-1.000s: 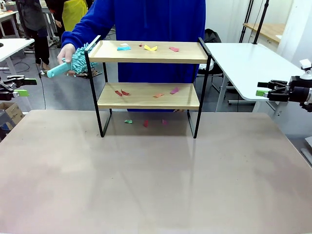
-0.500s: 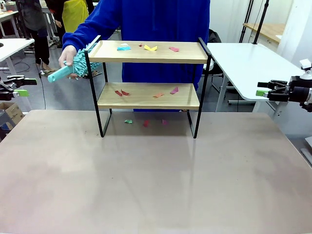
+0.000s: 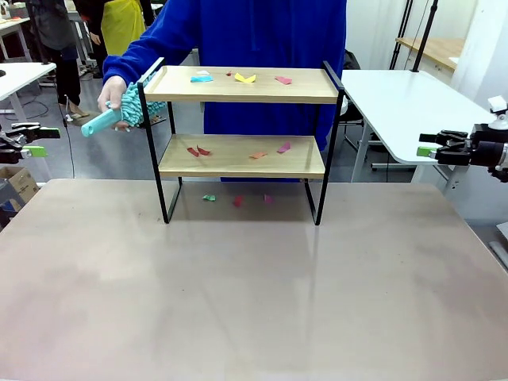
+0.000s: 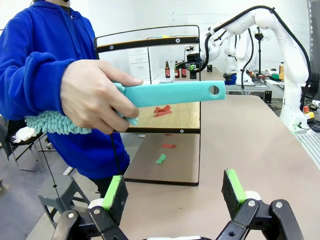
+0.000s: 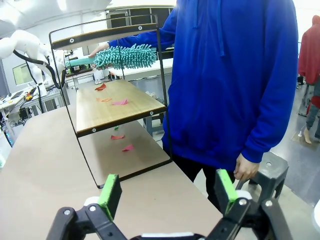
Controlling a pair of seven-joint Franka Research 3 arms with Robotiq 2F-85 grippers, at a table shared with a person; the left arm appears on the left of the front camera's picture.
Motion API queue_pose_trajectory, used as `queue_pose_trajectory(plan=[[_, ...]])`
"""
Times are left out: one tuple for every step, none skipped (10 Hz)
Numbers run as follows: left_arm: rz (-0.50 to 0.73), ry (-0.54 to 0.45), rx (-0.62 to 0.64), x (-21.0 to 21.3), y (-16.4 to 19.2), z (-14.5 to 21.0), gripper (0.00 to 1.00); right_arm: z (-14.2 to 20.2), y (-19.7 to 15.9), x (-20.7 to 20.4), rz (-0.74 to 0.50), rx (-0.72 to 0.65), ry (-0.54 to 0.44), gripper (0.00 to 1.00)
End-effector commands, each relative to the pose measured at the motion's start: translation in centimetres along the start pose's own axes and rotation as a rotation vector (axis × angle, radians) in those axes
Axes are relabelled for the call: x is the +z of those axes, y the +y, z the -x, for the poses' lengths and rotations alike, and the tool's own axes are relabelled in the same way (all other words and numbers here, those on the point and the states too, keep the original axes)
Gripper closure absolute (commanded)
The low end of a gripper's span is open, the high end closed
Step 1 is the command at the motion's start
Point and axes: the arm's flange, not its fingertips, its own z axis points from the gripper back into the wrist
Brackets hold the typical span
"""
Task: Clean the shelf.
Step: Pick up the Duster handed by the human.
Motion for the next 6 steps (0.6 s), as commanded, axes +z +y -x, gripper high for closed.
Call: queue_pose_trajectory(plan=[[0.008,0.004,-0.005,0.0,-0.2,-0.3,0.0,-0.1,0.2,0.0,0.0,0.013,-0.003,0.0],[0.0,0.0,0.0,0.0,0.0,0.0,0.0,-0.1,0.2,0.0,0.0,0.013,-0.003,0.0],[-0.066,0.059,0.064,0.0,-1.0,-2.1,0.0,-0.1,0.2,0.0,0.0,0.013,-0.003,0.0],[-0.145,0.125,0.128,0.1,-2.0,-4.8,0.0,-0.1,0.2,0.0,0.0,0.013,-0.003,0.0],[-0.206,0.164,0.162,0.3,-2.7,-7.0,0.0,-0.1,0.2,0.0,0.0,0.013,-0.003,0.0],[-0.257,0.194,0.185,0.1,-3.7,-9.2,0.0,-0.1,0.2,0.0,0.0,0.013,-0.003,0.0]])
